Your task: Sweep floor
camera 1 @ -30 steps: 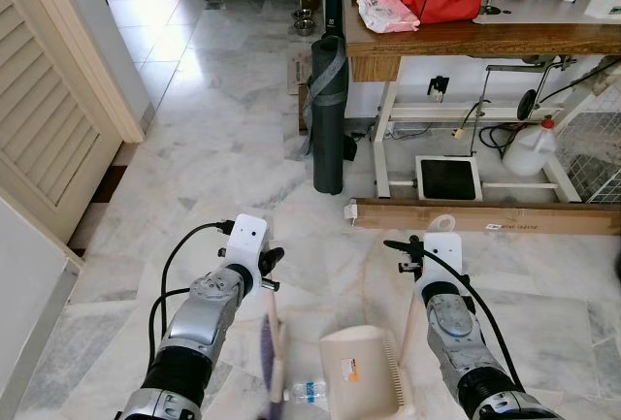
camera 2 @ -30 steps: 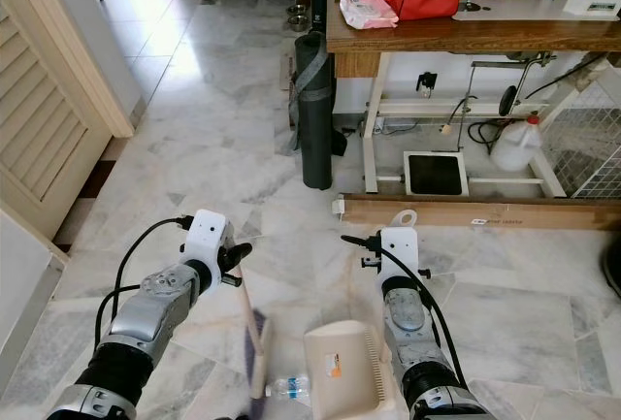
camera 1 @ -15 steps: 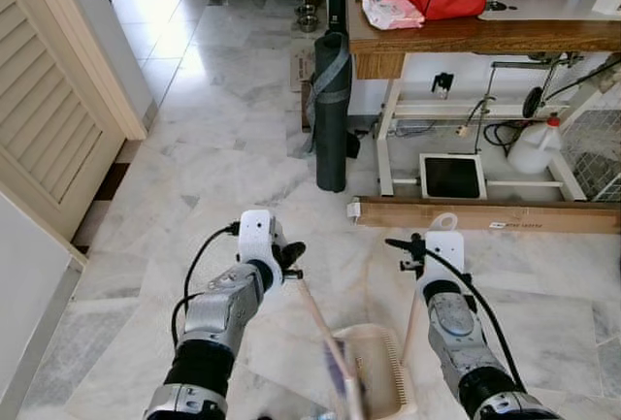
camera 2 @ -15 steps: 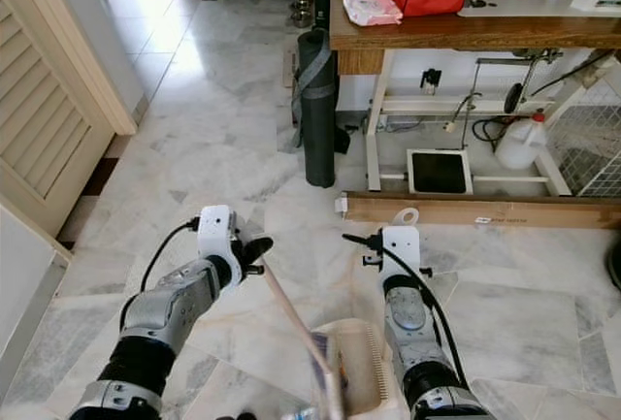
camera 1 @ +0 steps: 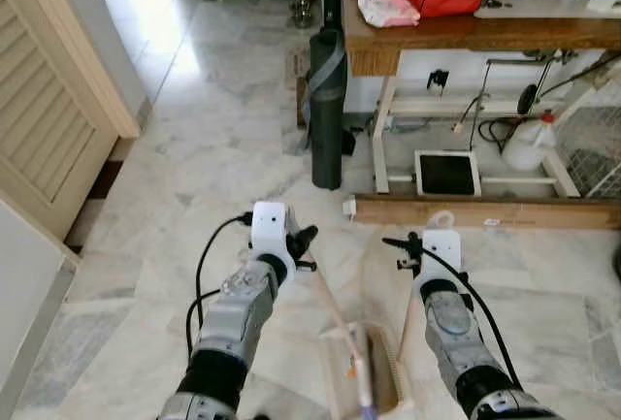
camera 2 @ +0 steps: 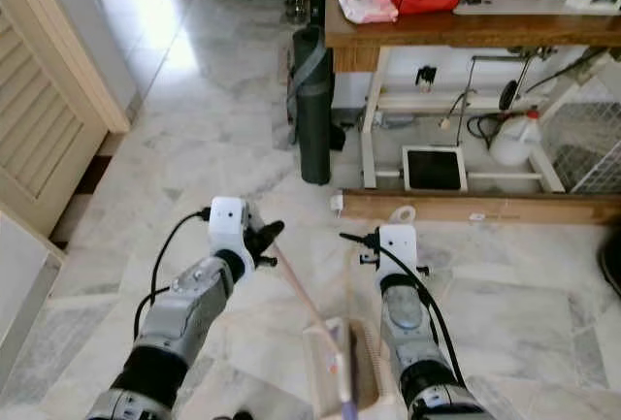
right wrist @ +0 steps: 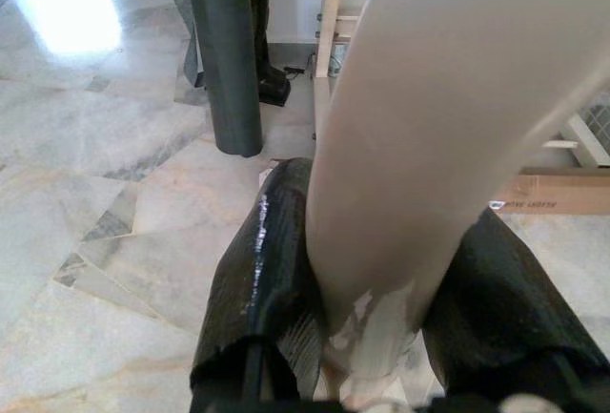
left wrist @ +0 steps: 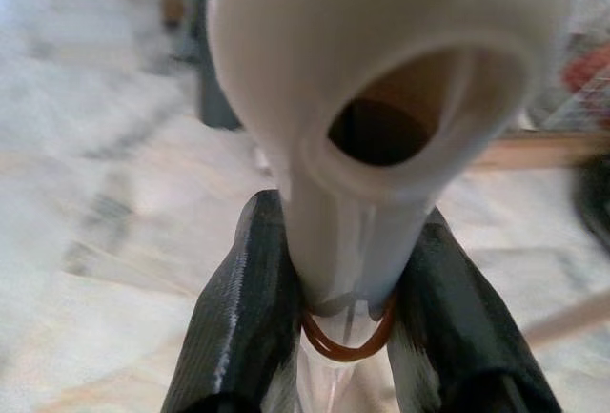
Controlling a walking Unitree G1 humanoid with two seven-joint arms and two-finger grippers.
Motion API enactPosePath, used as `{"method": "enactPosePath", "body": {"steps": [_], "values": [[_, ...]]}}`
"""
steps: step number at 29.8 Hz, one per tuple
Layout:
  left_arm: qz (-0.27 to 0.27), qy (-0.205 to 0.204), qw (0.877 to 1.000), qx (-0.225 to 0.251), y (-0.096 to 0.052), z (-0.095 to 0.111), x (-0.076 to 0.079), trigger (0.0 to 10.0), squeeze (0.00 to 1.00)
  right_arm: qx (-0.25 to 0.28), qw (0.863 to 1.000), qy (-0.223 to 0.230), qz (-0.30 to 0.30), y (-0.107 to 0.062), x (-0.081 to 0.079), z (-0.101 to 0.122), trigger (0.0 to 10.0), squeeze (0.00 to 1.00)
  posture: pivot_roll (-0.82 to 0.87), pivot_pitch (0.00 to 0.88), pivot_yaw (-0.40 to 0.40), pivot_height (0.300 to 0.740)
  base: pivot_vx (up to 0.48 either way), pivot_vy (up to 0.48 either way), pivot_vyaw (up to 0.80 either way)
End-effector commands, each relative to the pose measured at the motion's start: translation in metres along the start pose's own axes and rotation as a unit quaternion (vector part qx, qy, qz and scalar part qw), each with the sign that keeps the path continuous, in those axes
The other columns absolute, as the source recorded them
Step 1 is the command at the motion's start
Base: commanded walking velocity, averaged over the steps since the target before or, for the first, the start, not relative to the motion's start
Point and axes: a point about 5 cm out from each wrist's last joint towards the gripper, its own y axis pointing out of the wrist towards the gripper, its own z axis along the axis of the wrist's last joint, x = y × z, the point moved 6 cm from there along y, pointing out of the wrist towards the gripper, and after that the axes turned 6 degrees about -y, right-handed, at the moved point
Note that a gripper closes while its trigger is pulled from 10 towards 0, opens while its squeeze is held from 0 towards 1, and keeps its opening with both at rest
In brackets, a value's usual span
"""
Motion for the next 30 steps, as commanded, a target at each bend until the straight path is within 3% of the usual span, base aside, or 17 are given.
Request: {"method": "enactPosePath", "body": {"steps": [1,5,9,16,24,30], "values": [[0.044,0.058,0.996,0.060,-0.009,0.026,-0.025,10.0,0.00,-0.055,0.998,0.007,0.010,-0.011,-0.007,-0.031,10.0,0.00,0.08,0.084,0.063,0.740,0.000,0.000,0.00],[0.060,0.079,0.992,0.083,-0.017,0.033,-0.039,10.0,0.00,-0.053,0.999,0.001,0.011,-0.010,-0.006,-0.030,10.0,0.00,0.09,0.078,0.057,0.740,0.000,0.000,0.00],[0.061,0.104,0.989,0.086,-0.019,0.031,-0.042,10.0,0.00,-0.046,0.999,-0.012,0.010,-0.009,-0.004,-0.027,10.0,0.00,0.09,0.073,0.052,0.740,0.000,0.000,0.00],[0.038,0.124,0.986,0.105,-0.022,0.028,-0.036,10.0,0.00,-0.016,1.000,-0.012,-0.005,-0.006,0.002,-0.015,10.0,0.00,0.09,0.062,0.044,0.740,0.000,0.000,0.00],[0.046,0.114,0.984,0.127,-0.026,0.032,-0.040,10.0,0.00,0.016,0.999,-0.010,-0.043,-0.005,0.018,-0.002,10.0,0.00,0.09,0.036,0.035,0.740,0.000,0.000,0.00],[0.042,0.118,0.984,0.130,-0.024,0.031,-0.038,10.0,0.00,0.024,0.998,-0.008,-0.049,-0.002,0.021,0.003,10.0,0.00,0.08,0.028,0.033,0.740,0.000,0.000,0.00]]}}
